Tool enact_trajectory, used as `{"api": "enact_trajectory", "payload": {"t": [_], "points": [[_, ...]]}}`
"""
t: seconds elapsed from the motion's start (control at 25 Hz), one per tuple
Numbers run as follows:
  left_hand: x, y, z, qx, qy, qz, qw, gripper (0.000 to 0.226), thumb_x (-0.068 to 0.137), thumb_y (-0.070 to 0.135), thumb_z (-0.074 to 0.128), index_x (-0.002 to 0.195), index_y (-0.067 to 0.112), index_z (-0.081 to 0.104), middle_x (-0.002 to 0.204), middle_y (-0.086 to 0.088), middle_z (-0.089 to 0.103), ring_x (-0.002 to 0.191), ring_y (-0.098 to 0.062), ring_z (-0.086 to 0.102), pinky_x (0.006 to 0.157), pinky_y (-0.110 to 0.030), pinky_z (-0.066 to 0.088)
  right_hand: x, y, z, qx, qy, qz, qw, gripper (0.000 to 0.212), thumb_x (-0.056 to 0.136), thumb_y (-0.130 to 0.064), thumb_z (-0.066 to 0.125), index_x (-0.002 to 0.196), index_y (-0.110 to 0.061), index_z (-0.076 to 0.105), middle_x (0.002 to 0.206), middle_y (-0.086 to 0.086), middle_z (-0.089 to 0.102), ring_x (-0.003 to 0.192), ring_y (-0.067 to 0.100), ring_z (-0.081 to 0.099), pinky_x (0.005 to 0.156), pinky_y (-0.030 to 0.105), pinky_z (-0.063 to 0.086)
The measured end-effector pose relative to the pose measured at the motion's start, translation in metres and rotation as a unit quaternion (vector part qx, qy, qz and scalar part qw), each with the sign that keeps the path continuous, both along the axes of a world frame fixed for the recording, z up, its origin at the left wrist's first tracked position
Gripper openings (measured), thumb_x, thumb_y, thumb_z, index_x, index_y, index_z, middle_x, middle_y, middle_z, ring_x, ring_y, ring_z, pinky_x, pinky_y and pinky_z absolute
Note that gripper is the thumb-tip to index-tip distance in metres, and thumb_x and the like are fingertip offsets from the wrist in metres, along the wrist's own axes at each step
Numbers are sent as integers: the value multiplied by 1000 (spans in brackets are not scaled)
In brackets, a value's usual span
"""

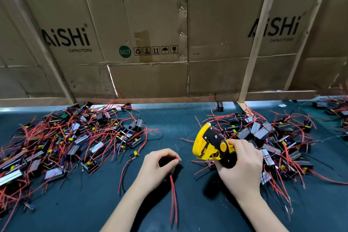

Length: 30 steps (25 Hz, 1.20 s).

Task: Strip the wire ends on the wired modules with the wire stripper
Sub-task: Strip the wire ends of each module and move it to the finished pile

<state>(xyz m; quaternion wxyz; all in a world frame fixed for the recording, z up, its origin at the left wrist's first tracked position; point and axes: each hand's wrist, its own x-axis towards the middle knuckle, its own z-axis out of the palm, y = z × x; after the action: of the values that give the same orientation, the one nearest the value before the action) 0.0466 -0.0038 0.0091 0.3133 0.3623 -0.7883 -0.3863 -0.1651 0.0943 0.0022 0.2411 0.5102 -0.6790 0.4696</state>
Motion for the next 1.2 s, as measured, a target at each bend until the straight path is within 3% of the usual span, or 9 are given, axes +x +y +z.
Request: {"api": "enact_trajectory", "payload": {"t": [0.16, 0.4, 0.56, 0.64, 0.76, 0.84, 1.2], "points": [[4, -2, -4, 76, 46, 3, 996, 14, 91, 18, 68, 89, 26, 78, 85, 5, 76, 72, -18, 68, 65, -33, 54, -4, -4, -5, 44, 33, -72, 996, 46, 55, -38, 73, 92, -11, 68, 85, 1, 63, 79, 30, 57, 74, 38, 34], [7, -8, -9, 60, 50, 7, 997, 11, 78, 18, 81, 78, 21, 70, 82, -2, 74, 75, -15, 69, 73, -28, 55, -3, -10, -7, 132, 123, -129, 975, 56, 52, -46, 86, 91, -10, 67, 85, 7, 61, 78, 33, 56, 75, 41, 33], [7, -5, -9, 71, 76, 9, 995, 16, 70, 34, 81, 72, 23, 70, 82, -7, 74, 78, -31, 69, 67, -42, 55, 4, -10, -3, 175, 135, -146, 964, 60, 49, -45, 89, 91, -8, 66, 83, 10, 60, 78, 33, 54, 74, 43, 34], [4, -3, -10, 90, 92, 9, 992, 16, 67, 33, 83, 71, 22, 72, 82, -9, 74, 80, -34, 70, 67, -46, 56, 7, -9, -1, 192, 140, -155, 959, 60, 49, -43, 90, 89, -7, 65, 82, 11, 59, 77, 34, 53, 74, 43, 35], [1, -3, -11, 88, 135, -4, 987, 14, 70, 10, 86, 67, 14, 73, 82, -9, 75, 79, -22, 71, 75, -30, 55, 11, -7, 1, 203, 145, -156, 956, 58, 48, -41, 90, 86, -7, 64, 80, 12, 58, 76, 34, 53, 72, 43, 36], [0, -3, -9, 85, 156, -11, 984, 13, 71, 5, 84, 67, 12, 74, 82, -9, 75, 79, -17, 70, 75, -22, 53, 12, -6, 2, 205, 148, -154, 955, 56, 50, -42, 90, 85, -8, 63, 79, 12, 58, 75, 33, 53, 71, 43, 35], [-2, -2, -8, 84, 110, -16, 990, 10, 74, 11, 84, 67, 11, 76, 67, -7, 72, 60, -11, 63, 61, -20, 48, 15, -7, 3, 189, 163, -133, 959, 51, 51, -36, 87, 88, -9, 65, 82, 11, 60, 78, 34, 55, 73, 43, 37]]}}
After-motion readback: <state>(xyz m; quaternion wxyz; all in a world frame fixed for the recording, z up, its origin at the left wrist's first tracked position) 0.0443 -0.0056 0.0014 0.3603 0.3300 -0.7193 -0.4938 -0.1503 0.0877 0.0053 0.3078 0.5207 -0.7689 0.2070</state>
